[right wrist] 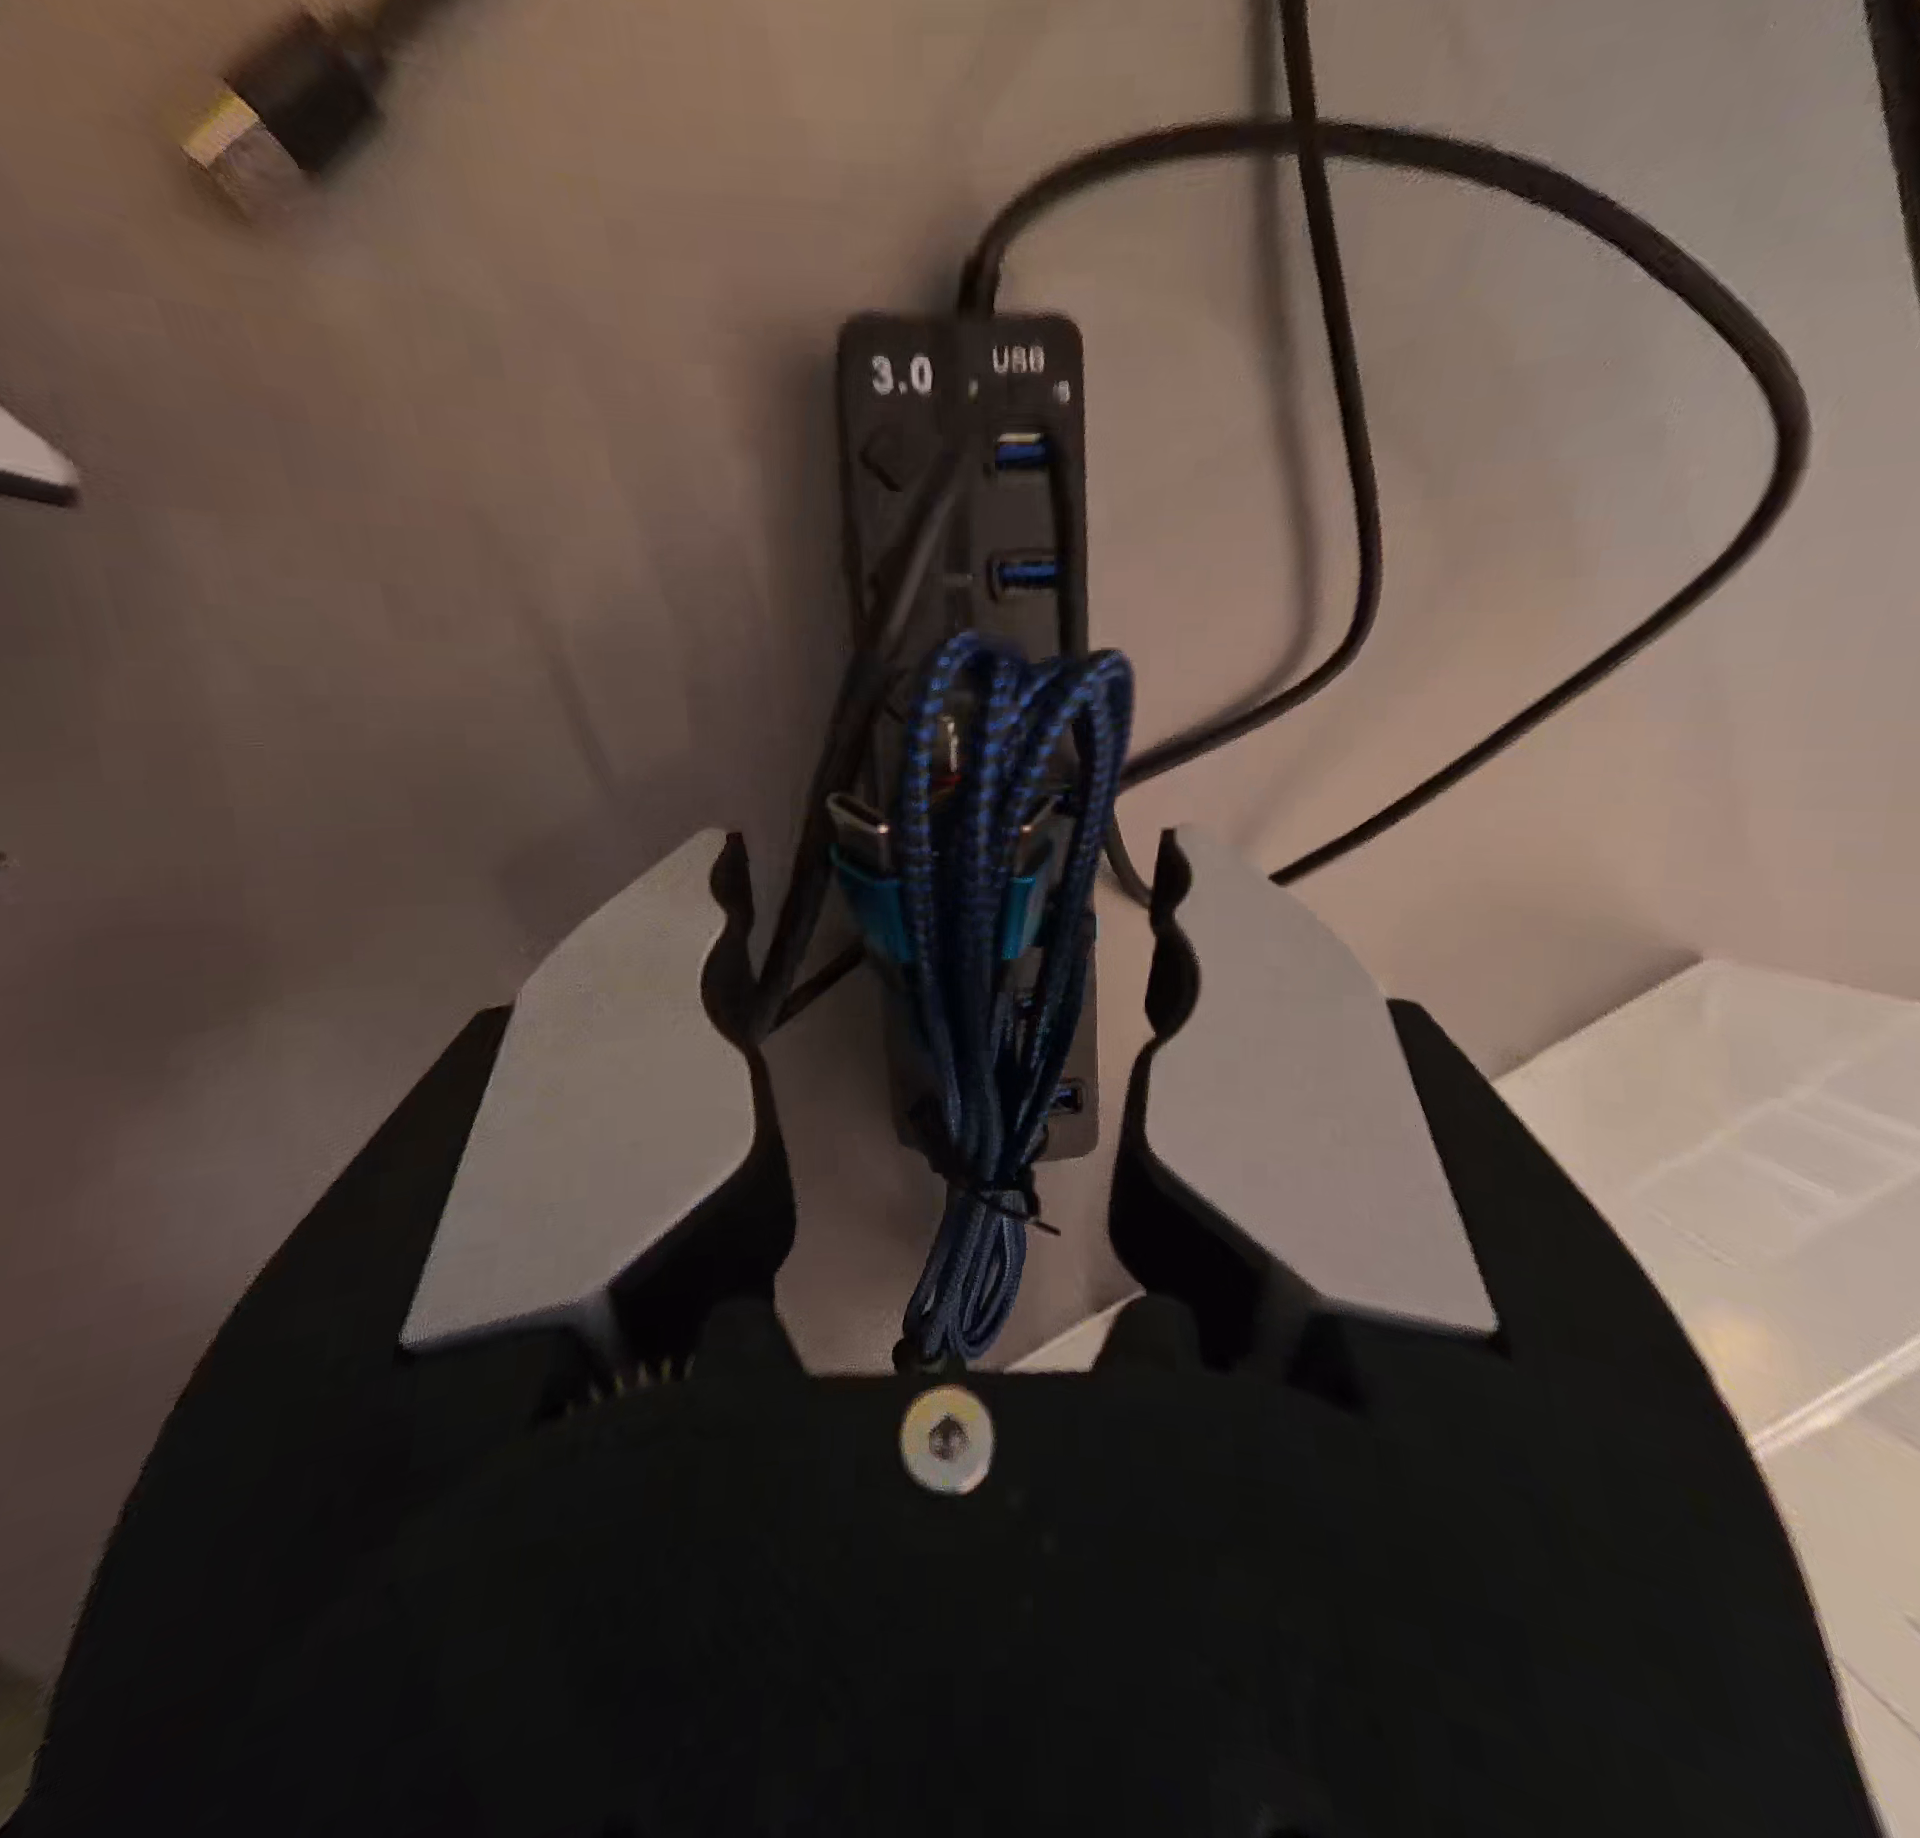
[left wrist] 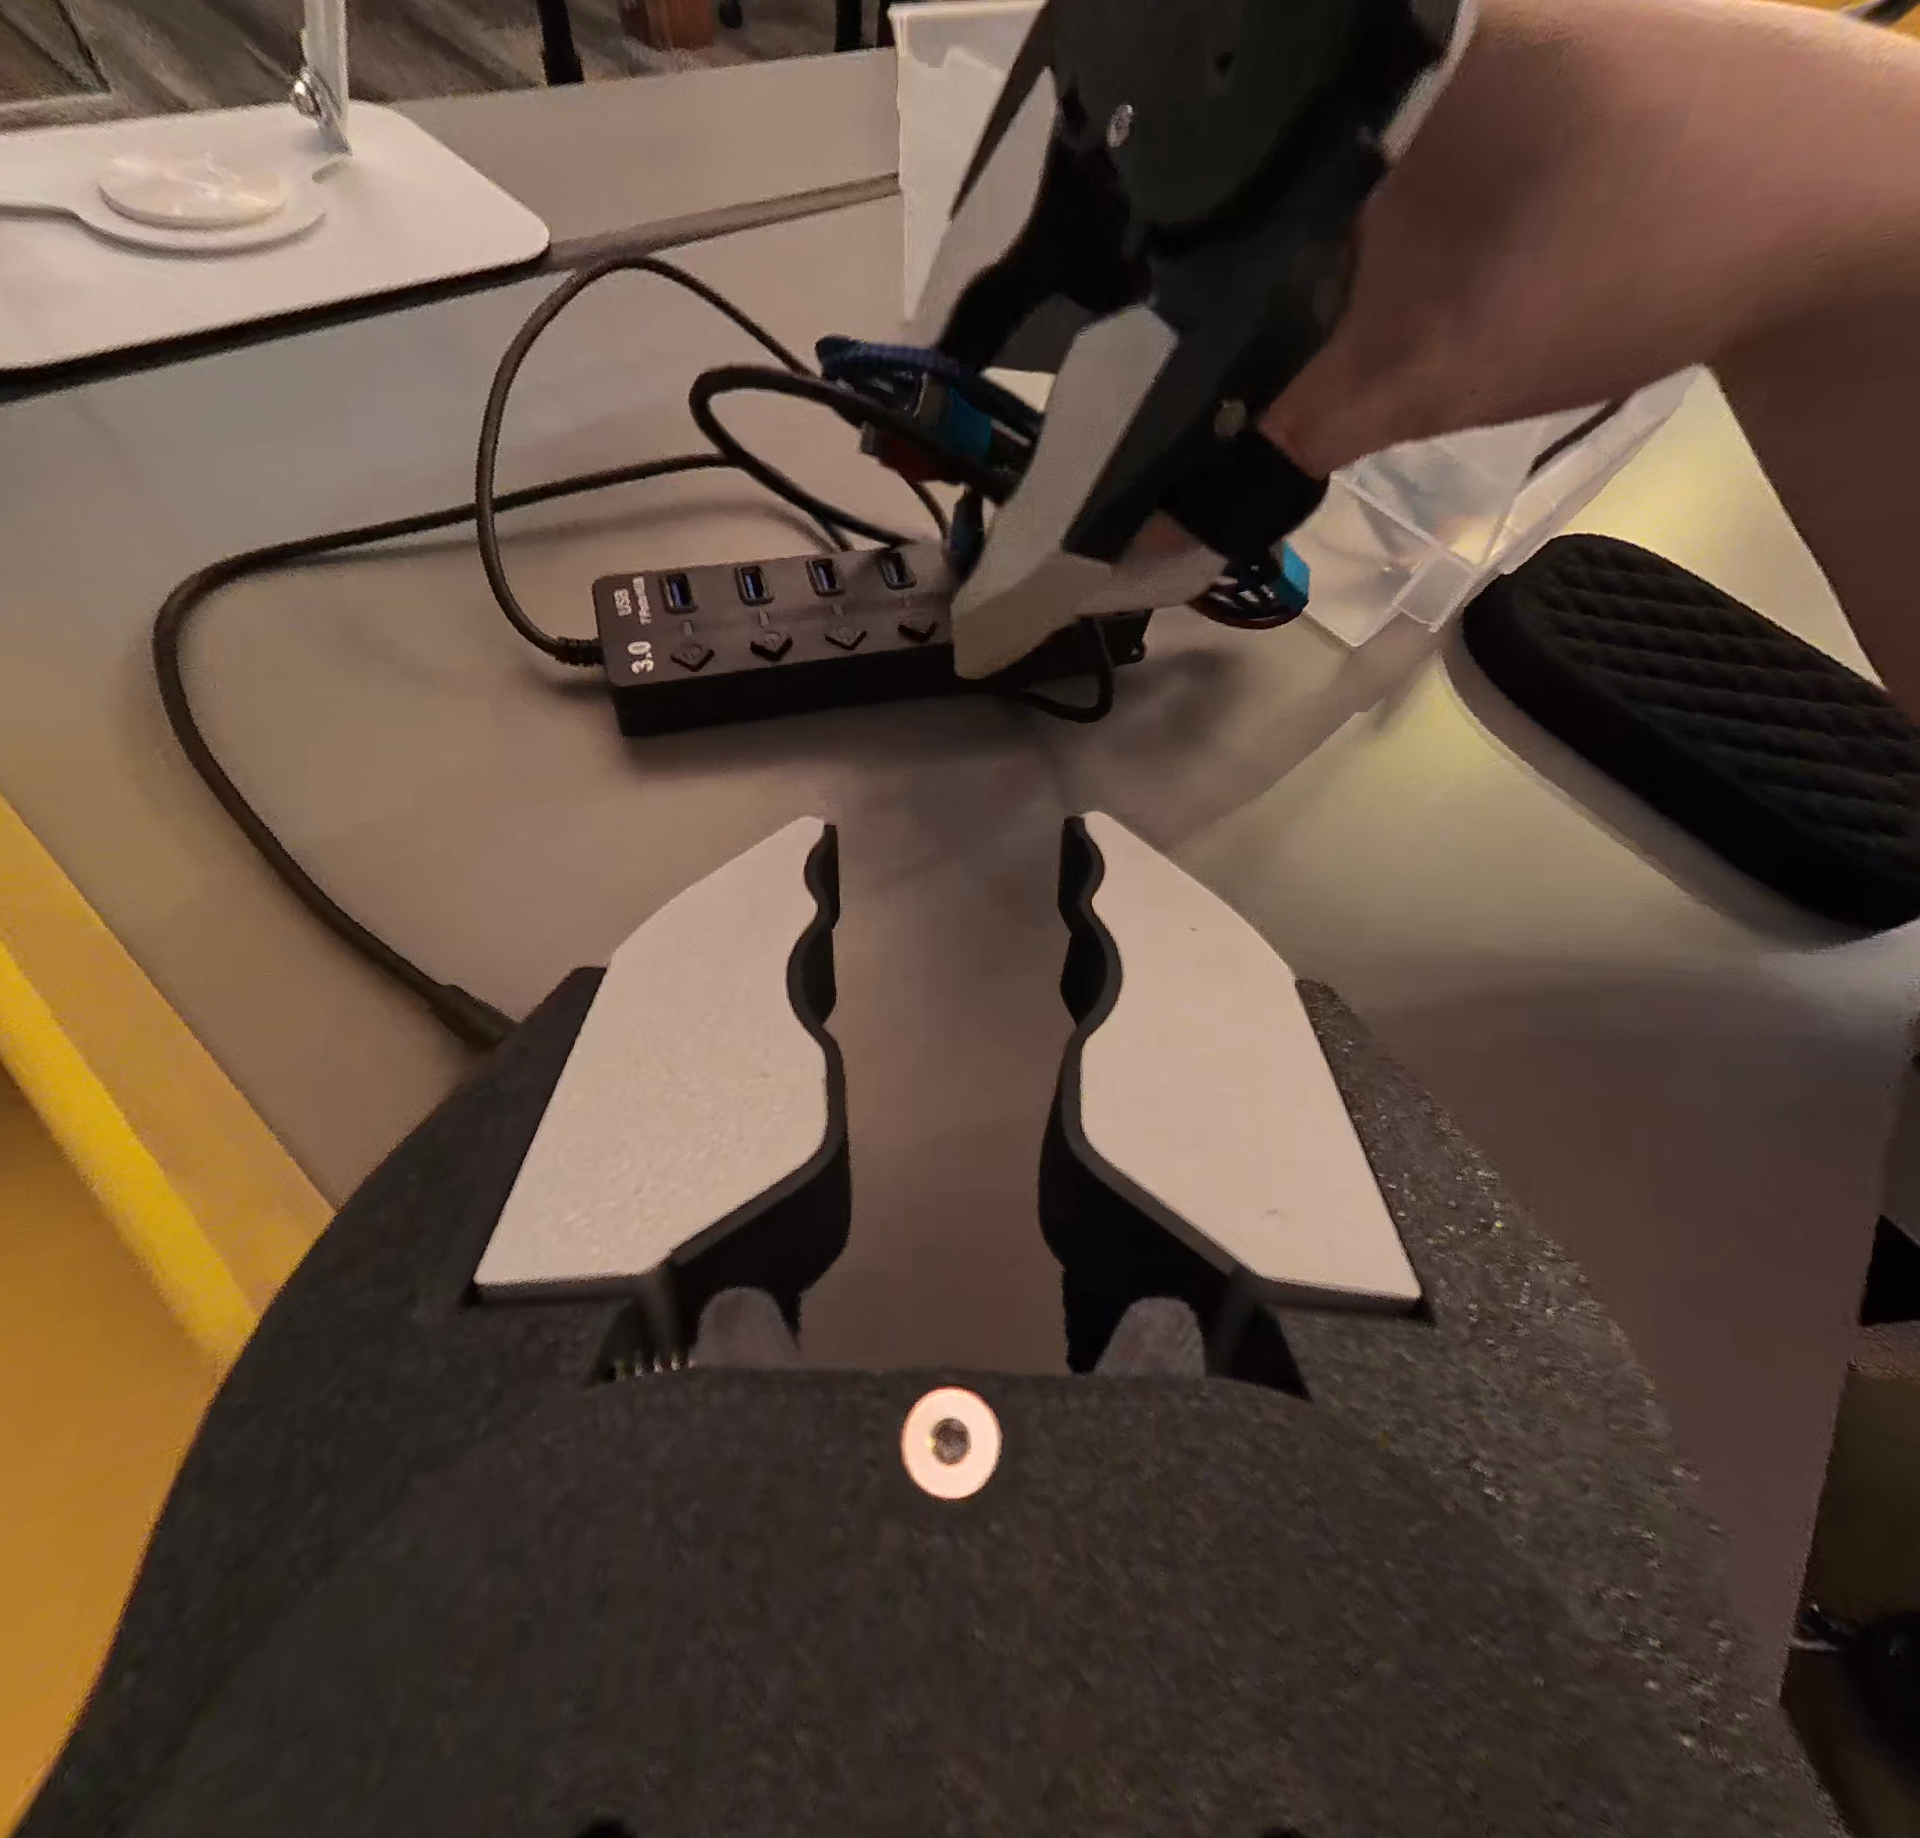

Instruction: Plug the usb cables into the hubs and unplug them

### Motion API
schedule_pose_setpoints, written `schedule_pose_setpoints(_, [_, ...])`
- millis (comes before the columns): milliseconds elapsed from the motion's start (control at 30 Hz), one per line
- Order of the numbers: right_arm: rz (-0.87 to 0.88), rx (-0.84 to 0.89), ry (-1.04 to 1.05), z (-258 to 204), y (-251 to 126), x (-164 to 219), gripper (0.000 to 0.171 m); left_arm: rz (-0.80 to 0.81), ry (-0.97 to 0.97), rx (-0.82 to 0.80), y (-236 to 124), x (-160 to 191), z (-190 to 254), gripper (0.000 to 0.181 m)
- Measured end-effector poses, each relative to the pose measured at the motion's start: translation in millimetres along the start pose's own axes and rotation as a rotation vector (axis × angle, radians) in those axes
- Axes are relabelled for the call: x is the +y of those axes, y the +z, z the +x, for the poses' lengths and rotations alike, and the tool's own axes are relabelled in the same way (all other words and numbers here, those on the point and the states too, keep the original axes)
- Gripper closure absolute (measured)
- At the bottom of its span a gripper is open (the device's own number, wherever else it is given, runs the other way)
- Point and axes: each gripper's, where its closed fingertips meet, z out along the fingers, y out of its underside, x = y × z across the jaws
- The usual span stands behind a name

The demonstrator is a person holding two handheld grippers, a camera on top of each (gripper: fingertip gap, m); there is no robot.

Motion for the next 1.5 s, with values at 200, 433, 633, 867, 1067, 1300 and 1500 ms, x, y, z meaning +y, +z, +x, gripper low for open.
schedule_pose_setpoints(200, [-0.007, 0.06, -0.037, -0.9, 5.8, 0.3, 0.122, -0.048, -0.045, 0.022, 11.5, 12.4, 1.3, 0.142])
schedule_pose_setpoints(433, [0.086, -0.185, -0.138, 2.4, -35.8, -26.5, 0.107, -0.014, 0.002, 0.019, 8.9, 8.6, 6.5, 0.143])
schedule_pose_setpoints(633, [0.215, -0.334, -0.032, 20.1, -60.2, -89.9, 0.111, 0.085, 0.036, -0.038, -4.2, -7.1, 0.0, 0.145])
schedule_pose_setpoints(867, [-0.111, -0.24, -0.032, 26.6, 20.0, -81.6, 0.108, 0.194, 0.013, -0.09, -23.8, -21.0, -9.1, 0.147])
schedule_pose_setpoints(1067, [-0.305, -0.264, -0.093, 6.5, 43.7, -73.2, 0.109, 0.207, 0.027, -0.079, -27.7, -24.0, -4.6, 0.147])
schedule_pose_setpoints(1300, [-0.382, -0.317, -0.105, -14.3, 54.1, -69.4, 0.11, 0.212, 0.029, -0.07, -31.4, -24.9, -2.8, 0.147])
schedule_pose_setpoints(1500, [-0.455, -0.214, -0.136, -7.6, 65.4, -56.8, 0.11, 0.209, 0.026, -0.067, -32.0, -24.2, -3.1, 0.147])
